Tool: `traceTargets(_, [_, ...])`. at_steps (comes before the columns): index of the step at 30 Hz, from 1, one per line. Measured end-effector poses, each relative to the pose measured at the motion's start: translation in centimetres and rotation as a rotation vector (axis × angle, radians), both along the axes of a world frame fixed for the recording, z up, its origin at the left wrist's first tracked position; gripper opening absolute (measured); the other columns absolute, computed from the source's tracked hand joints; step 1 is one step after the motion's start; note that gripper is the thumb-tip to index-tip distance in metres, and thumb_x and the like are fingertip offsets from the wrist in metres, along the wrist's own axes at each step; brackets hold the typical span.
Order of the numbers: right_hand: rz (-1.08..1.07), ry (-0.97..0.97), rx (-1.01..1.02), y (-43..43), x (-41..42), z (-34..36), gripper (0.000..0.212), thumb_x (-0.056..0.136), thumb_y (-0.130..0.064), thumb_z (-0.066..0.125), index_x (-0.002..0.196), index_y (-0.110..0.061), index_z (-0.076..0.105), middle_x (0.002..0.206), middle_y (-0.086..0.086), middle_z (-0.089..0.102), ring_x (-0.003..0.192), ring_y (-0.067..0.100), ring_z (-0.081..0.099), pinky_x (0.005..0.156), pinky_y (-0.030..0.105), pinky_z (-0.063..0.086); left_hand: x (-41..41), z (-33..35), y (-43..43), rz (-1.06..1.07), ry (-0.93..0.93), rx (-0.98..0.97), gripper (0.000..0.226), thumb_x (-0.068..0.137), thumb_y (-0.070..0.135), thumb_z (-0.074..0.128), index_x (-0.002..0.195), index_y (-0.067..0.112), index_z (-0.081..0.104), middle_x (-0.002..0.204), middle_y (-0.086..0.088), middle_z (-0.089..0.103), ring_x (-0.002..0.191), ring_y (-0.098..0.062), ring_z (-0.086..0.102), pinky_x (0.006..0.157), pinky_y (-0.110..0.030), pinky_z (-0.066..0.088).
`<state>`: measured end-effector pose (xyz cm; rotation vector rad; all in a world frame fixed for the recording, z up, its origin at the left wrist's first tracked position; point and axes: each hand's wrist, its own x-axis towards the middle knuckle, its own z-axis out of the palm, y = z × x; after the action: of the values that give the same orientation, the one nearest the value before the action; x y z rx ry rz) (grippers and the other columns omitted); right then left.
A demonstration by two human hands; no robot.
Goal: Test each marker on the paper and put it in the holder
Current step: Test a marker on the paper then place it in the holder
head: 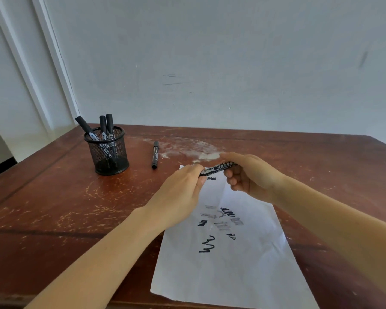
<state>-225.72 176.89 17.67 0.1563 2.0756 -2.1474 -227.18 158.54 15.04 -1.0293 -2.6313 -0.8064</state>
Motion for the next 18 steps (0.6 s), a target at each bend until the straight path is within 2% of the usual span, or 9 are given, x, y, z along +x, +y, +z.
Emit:
traceTargets(2, [-0.008,0.016,-0.021,-0.3,0.2,-0.1,0.022,0.090,-0.030,0.062,0.090,-0.008,0.061,0.054,0.001,0.053,0.044,0.012,0.046,0.041,0.020,0.041,0.3,0.2,0.3,-0.030,0.025,0.040,0.022,0.101,0.030,0.030,0.092,0.016,0.045,0.073,0.008,0.043,0.066,-0.015,0.043,0.054,-0.024,0.026])
traceTargets(5, [0.001,0.064,-0.004,-0.6,0.4,-0.2,0.014,0.092,-0.019,0.059,0.083,-0.009,0.065,0.052,0.001,0.050,0.040,0.010,0.042,0.039,0.018,0.036,0.6,0.5,0.4,-0.050,0.016,0.046,0.022,0.100,0.029,0.032,0.083,0.019,0.040,0.056,0.007,0.038,0.048,-0.012,0.035,0.046,-0.024,0.023])
traceTargets(10, [0.047,0.112,0.027,-0.3,0.3,-0.2,0.018,0.092,-0.012,0.056,0.075,-0.009,0.057,0.049,0.003,0.047,0.041,0.013,0.037,0.040,0.019,0.032,0.5,0.7,0.3,-0.072,-0.105,0.047,0.022,0.100,0.029,0.036,0.085,0.016,0.045,0.054,0.005,0.038,0.045,-0.013,0.031,0.045,-0.024,0.024])
traceTargets(13, [0.081,0.169,0.057,0.0,0.3,-0.2,0.042,0.092,-0.012,0.056,0.052,-0.020,0.062,0.050,0.003,0.046,0.043,0.014,0.035,0.043,0.020,0.030,0.5,0.9,0.4,-0.094,-0.188,0.080,0.022,0.099,0.030,0.037,0.090,0.014,0.049,0.055,0.006,0.036,0.046,-0.011,0.032,0.046,-0.021,0.027])
traceTargets(16, [0.089,0.218,0.103,0.3,0.2,0.0,0.032,0.091,-0.014,0.059,0.059,-0.013,0.056,0.050,0.004,0.048,0.043,0.014,0.037,0.043,0.021,0.029,0.4,1.1,0.4,-0.110,-0.264,0.103,0.022,0.099,0.033,0.038,0.096,0.018,0.053,0.056,0.006,0.036,0.044,-0.008,0.031,0.045,-0.018,0.028])
traceTargets(18, [0.096,0.243,0.118,0.6,0.1,0.0,0.037,0.092,-0.011,0.057,0.056,-0.014,0.050,0.050,0.004,0.050,0.043,0.015,0.038,0.043,0.023,0.028,0.4,1.2,0.3,-0.103,-0.288,0.106,0.021,0.098,0.038,0.039,0.100,0.024,0.055,0.054,0.006,0.036,0.043,-0.008,0.031,0.044,-0.019,0.025])
